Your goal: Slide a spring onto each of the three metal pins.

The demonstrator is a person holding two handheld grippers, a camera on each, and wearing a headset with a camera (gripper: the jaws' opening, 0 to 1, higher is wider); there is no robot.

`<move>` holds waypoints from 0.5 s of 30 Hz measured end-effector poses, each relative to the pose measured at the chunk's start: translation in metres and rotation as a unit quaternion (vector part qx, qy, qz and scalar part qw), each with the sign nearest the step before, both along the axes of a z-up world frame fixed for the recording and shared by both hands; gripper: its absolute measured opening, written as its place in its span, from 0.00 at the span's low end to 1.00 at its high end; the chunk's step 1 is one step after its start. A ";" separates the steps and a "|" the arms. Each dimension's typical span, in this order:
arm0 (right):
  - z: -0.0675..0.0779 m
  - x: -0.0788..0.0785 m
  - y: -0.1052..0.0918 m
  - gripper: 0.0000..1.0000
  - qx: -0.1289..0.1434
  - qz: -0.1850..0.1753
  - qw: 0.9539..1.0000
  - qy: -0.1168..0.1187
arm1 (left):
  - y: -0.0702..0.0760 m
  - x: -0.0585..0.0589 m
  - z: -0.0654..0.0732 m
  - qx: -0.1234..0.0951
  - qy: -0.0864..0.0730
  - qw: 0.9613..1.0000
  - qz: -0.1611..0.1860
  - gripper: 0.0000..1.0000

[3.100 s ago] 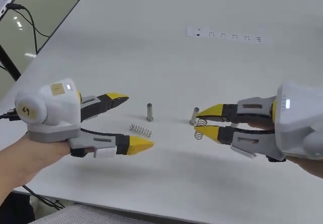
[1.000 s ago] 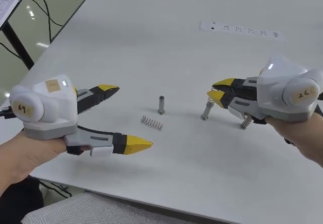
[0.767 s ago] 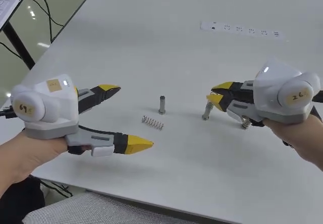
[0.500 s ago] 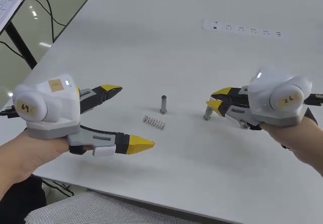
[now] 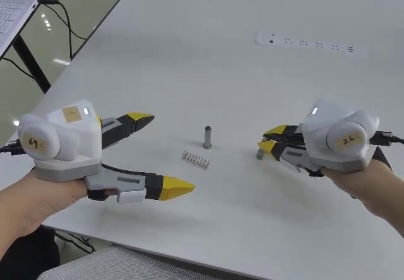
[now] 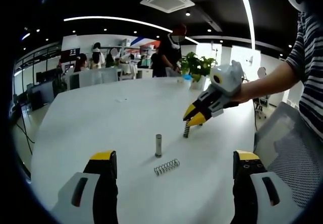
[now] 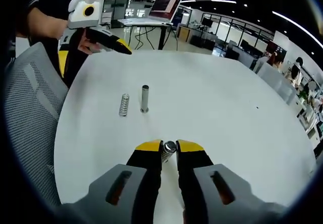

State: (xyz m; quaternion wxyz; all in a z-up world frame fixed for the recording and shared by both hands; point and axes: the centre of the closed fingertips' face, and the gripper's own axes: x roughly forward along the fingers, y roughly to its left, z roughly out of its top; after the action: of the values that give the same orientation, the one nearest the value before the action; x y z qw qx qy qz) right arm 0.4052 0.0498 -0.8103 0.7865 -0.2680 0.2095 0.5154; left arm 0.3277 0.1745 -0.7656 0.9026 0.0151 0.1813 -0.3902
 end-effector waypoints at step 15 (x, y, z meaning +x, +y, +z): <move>0.013 -0.002 0.002 0.20 0.039 -0.025 0.999 0.019 | -0.005 -0.001 -0.001 -0.001 0.002 1.000 -0.006 0.94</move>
State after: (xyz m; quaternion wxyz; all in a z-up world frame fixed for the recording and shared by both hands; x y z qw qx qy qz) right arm 0.4028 0.0519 -0.7973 0.8049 -0.2219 0.2111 0.5083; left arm 0.3265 0.1694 -0.7669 0.9000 0.0143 0.1820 -0.3959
